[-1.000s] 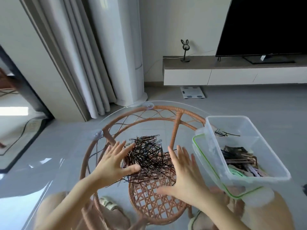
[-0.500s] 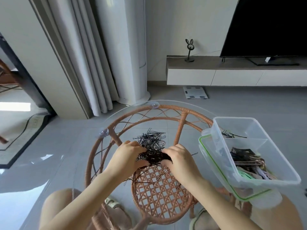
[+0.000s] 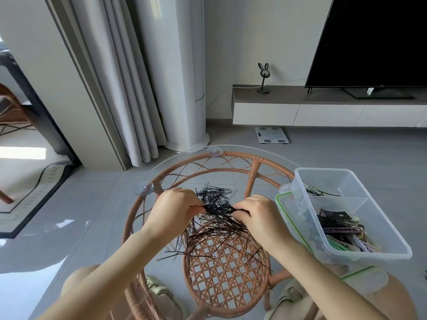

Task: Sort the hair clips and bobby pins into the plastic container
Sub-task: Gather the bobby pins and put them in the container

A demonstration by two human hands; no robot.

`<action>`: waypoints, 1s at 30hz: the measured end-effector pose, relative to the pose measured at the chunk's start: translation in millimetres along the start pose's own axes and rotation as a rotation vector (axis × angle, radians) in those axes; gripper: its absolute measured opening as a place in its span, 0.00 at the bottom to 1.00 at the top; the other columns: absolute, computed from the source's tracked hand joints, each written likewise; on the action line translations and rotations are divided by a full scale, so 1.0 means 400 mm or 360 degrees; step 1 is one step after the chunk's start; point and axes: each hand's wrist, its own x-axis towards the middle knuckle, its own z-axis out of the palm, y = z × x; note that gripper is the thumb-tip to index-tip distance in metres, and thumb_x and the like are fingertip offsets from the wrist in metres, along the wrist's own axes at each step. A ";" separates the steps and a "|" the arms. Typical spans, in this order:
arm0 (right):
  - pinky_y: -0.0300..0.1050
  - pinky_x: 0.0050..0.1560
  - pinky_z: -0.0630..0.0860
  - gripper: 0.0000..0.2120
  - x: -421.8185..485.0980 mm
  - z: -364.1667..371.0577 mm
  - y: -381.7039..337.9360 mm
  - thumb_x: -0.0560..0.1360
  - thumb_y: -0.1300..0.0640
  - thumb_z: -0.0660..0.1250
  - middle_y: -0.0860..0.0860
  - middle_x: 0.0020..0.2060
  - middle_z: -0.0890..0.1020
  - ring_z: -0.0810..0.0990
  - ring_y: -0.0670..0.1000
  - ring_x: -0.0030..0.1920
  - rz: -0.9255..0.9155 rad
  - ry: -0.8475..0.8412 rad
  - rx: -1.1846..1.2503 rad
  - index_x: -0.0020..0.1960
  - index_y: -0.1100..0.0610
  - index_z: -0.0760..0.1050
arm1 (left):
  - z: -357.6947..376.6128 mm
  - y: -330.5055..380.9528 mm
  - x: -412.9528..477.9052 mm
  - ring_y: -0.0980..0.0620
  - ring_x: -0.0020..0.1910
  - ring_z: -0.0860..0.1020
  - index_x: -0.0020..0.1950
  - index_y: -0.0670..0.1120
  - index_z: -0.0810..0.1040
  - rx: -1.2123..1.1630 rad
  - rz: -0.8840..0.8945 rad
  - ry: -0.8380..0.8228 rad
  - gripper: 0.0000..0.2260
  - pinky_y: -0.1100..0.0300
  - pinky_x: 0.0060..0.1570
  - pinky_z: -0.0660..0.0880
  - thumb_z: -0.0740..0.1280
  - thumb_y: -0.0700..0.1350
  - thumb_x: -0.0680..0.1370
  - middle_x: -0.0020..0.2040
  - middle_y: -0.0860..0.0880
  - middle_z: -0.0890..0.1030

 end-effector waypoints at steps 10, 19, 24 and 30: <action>0.24 0.41 0.71 0.07 0.046 -0.102 0.002 0.69 0.59 0.72 0.51 0.42 0.85 0.82 0.47 0.38 0.0137 -0.0065 0.0180 0.47 0.58 0.82 | -0.071 0.020 0.025 0.67 0.27 0.74 0.42 0.49 0.85 -0.0187 -0.0228 0.0222 0.03 0.72 0.35 0.70 0.73 0.44 0.69 0.34 0.57 0.80; 0.29 0.41 0.71 0.07 0.080 -0.179 0.020 0.67 0.57 0.74 0.47 0.38 0.83 0.79 0.38 0.38 0.0180 -0.0028 0.0231 0.45 0.55 0.83 | -0.110 0.033 0.034 0.56 0.31 0.79 0.41 0.49 0.85 -0.0219 -0.0349 0.0342 0.03 0.60 0.38 0.77 0.74 0.43 0.69 0.37 0.52 0.85; 0.28 0.37 0.73 0.05 0.098 -0.259 0.048 0.65 0.59 0.75 0.43 0.32 0.82 0.79 0.38 0.33 0.0196 0.0093 0.0288 0.40 0.53 0.83 | -0.123 0.064 0.050 0.59 0.29 0.78 0.41 0.48 0.85 -0.0247 -0.0351 0.0353 0.02 0.57 0.39 0.78 0.74 0.42 0.69 0.38 0.50 0.85; 0.21 0.34 0.68 0.05 0.090 -0.392 0.139 0.65 0.60 0.75 0.41 0.32 0.81 0.77 0.33 0.31 0.0275 0.0251 0.0186 0.40 0.54 0.83 | -0.120 0.100 0.082 0.65 0.23 0.76 0.42 0.47 0.85 -0.0322 -0.0371 0.0324 0.03 0.75 0.26 0.67 0.73 0.43 0.70 0.37 0.51 0.82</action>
